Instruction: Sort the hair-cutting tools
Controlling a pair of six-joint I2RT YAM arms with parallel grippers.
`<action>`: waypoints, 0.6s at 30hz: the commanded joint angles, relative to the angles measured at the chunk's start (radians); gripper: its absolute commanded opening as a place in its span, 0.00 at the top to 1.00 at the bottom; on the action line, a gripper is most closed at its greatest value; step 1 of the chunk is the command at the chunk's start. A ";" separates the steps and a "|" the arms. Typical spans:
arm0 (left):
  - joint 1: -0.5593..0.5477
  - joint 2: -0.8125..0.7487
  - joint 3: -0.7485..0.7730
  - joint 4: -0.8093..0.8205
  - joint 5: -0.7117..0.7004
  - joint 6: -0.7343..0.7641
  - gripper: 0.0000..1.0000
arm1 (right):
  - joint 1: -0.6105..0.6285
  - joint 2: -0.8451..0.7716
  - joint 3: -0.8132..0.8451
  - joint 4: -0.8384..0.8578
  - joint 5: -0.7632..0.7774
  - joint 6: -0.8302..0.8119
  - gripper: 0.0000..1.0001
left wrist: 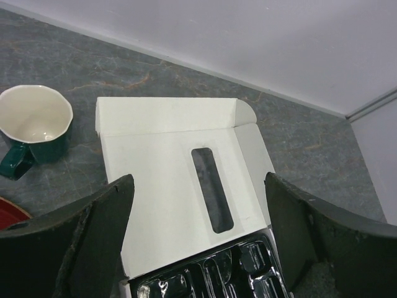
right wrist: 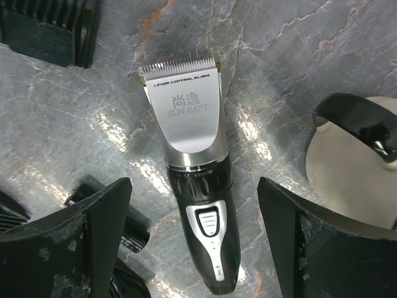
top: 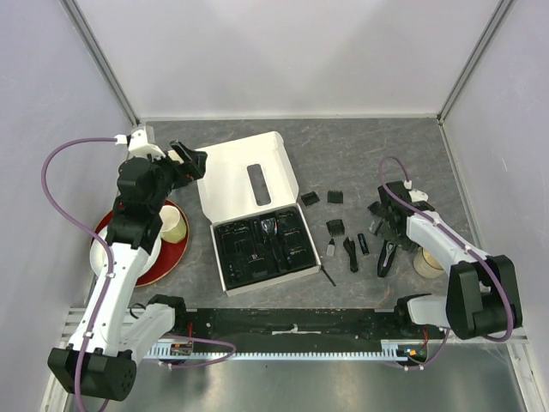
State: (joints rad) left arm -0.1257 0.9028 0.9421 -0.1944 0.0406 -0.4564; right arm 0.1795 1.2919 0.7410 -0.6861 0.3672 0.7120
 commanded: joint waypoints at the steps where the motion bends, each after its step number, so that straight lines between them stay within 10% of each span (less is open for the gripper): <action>1: 0.005 -0.015 -0.008 -0.016 -0.090 -0.004 0.08 | 0.002 0.035 -0.031 0.060 0.001 0.032 0.09; 15: 0.011 -0.018 -0.022 -0.013 -0.100 -0.022 0.09 | 0.002 0.075 -0.061 0.103 -0.042 0.037 0.34; 18: 0.012 -0.018 -0.022 -0.014 -0.099 -0.024 0.09 | 0.002 0.070 -0.057 0.109 -0.051 0.024 0.57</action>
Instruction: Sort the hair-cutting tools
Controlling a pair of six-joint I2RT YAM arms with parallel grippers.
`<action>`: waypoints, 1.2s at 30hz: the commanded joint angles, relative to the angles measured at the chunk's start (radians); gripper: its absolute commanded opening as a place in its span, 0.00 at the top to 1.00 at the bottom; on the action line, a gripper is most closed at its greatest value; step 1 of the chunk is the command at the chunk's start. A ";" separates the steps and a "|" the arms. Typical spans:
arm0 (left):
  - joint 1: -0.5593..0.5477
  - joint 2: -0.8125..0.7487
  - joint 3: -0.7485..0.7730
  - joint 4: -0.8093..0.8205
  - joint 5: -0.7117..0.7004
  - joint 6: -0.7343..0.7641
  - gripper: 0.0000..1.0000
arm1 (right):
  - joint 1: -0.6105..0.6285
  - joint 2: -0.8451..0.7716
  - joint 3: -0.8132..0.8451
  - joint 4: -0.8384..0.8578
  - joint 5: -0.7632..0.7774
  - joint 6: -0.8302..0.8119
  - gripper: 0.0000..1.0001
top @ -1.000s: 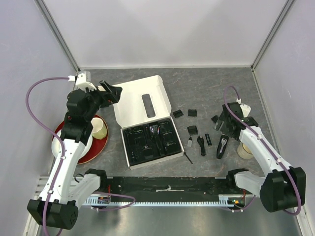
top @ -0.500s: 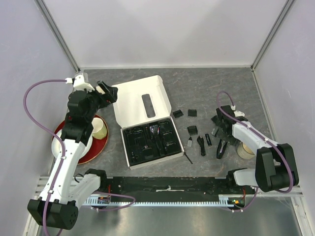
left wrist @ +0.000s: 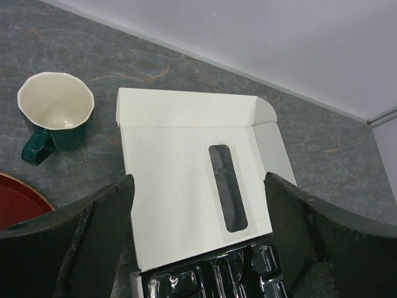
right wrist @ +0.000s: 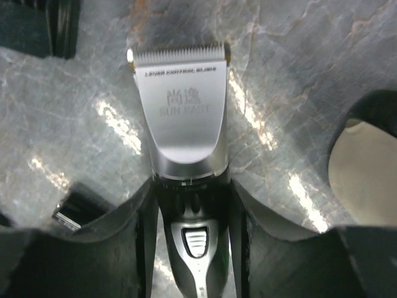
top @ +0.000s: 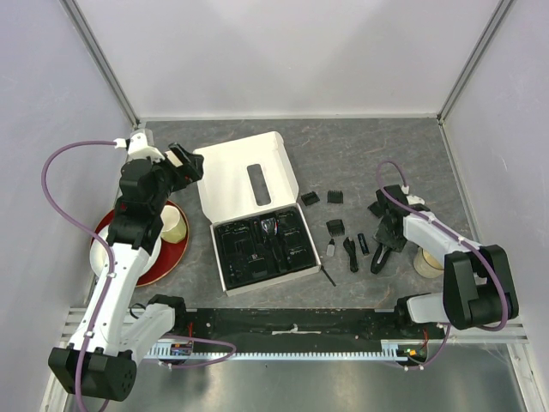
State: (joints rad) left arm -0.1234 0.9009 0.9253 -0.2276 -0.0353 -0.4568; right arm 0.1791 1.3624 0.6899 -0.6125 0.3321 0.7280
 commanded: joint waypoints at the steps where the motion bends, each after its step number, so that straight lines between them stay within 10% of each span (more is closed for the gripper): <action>1: 0.011 -0.017 -0.006 0.020 -0.023 -0.023 0.09 | 0.002 -0.002 -0.004 0.036 -0.016 0.005 0.63; 14: 0.014 -0.019 -0.003 0.017 -0.009 -0.017 0.09 | 0.100 -0.163 0.149 0.026 -0.045 -0.073 0.78; 36: 0.018 0.027 0.027 0.005 0.233 0.059 0.09 | 0.819 -0.010 0.319 0.525 0.090 -0.269 0.72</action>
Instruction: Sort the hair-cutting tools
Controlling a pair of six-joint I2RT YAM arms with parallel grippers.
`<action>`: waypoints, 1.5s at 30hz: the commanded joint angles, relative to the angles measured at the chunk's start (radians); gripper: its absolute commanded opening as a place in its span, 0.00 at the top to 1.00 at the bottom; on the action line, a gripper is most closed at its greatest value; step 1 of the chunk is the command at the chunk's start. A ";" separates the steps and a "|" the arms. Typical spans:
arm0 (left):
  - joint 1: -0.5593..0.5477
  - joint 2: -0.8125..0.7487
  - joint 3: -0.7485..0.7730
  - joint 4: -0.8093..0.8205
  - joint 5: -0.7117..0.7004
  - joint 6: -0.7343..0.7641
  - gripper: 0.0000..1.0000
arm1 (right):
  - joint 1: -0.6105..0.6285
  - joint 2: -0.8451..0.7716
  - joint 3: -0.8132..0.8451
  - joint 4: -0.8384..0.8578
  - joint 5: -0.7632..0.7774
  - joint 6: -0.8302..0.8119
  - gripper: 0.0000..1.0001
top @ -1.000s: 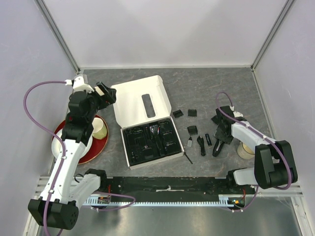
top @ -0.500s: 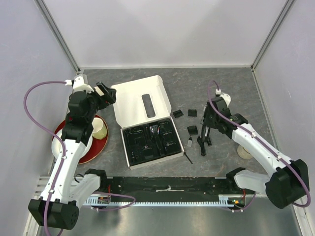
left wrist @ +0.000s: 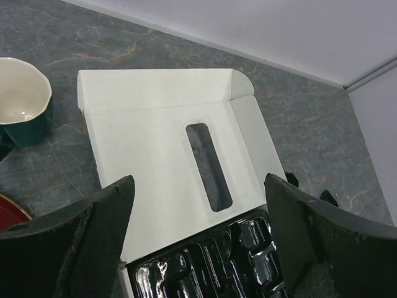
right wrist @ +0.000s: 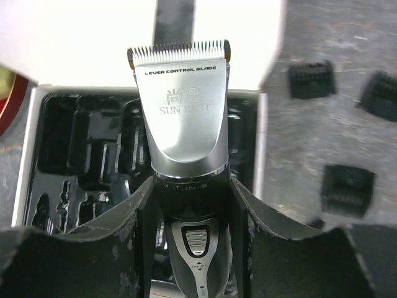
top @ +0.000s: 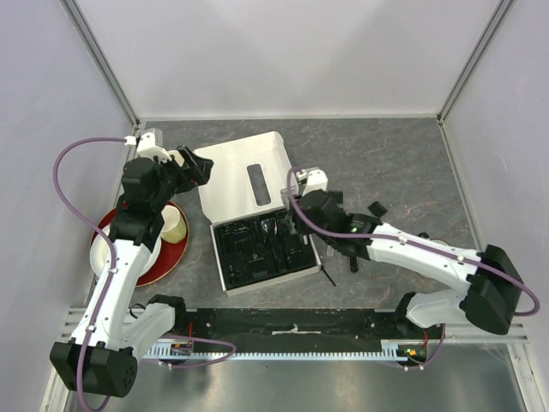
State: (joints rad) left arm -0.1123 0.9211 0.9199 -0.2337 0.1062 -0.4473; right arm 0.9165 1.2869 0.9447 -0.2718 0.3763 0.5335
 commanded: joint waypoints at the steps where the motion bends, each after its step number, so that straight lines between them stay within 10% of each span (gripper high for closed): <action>1: 0.006 0.009 0.033 0.014 0.102 0.053 0.09 | 0.093 0.084 0.075 0.206 0.044 -0.082 0.72; 45: 0.006 -0.008 0.020 0.008 0.078 0.055 0.09 | 0.223 0.361 0.106 0.146 0.211 0.177 0.63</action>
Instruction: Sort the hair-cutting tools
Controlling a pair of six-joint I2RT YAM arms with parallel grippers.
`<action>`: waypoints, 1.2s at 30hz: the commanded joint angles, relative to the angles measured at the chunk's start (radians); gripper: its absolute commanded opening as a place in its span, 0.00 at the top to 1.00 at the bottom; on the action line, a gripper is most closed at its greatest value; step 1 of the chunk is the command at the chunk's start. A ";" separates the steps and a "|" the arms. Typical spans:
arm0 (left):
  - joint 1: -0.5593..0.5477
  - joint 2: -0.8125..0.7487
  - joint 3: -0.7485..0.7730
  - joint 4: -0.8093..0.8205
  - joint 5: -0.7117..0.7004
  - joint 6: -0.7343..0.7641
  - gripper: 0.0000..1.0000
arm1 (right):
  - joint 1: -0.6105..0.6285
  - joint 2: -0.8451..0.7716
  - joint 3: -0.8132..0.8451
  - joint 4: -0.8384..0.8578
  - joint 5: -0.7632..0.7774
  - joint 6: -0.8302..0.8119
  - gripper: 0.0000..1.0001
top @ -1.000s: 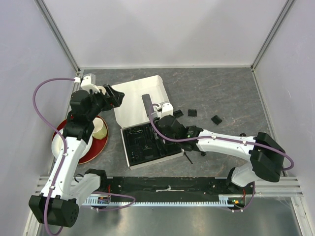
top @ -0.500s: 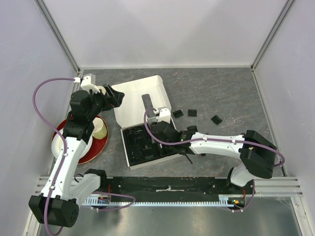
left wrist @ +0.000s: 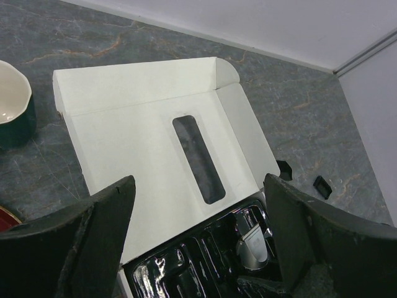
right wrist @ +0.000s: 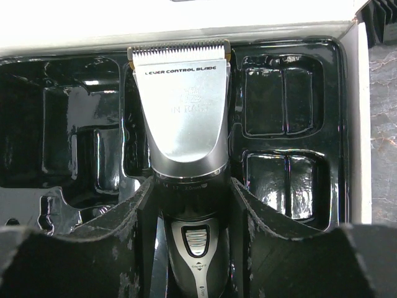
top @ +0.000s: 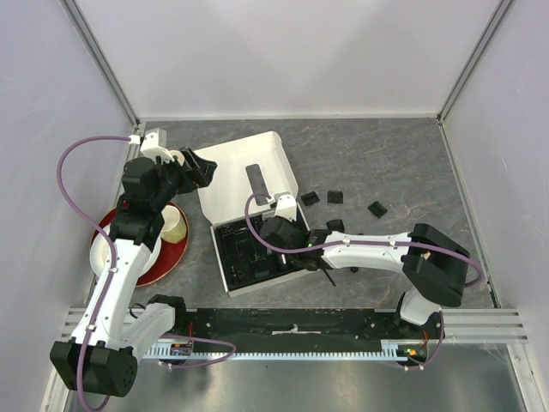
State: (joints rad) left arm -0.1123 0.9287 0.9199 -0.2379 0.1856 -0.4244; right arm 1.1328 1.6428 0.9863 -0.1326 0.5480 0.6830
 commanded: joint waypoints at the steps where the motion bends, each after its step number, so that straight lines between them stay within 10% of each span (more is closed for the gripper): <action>1: 0.006 -0.016 0.020 0.011 -0.002 0.032 0.09 | 0.007 0.008 0.071 0.002 0.040 0.027 0.59; 17: 0.006 -0.019 0.023 0.002 -0.018 0.041 0.09 | 0.005 0.057 0.132 -0.073 0.017 0.024 0.39; 36: 0.006 -0.013 0.023 0.002 -0.012 0.039 0.09 | 0.007 0.074 0.144 -0.246 -0.032 0.035 0.66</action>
State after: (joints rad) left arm -0.1123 0.9283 0.9199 -0.2489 0.1745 -0.4232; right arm 1.1351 1.7012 1.1236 -0.3420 0.5564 0.7189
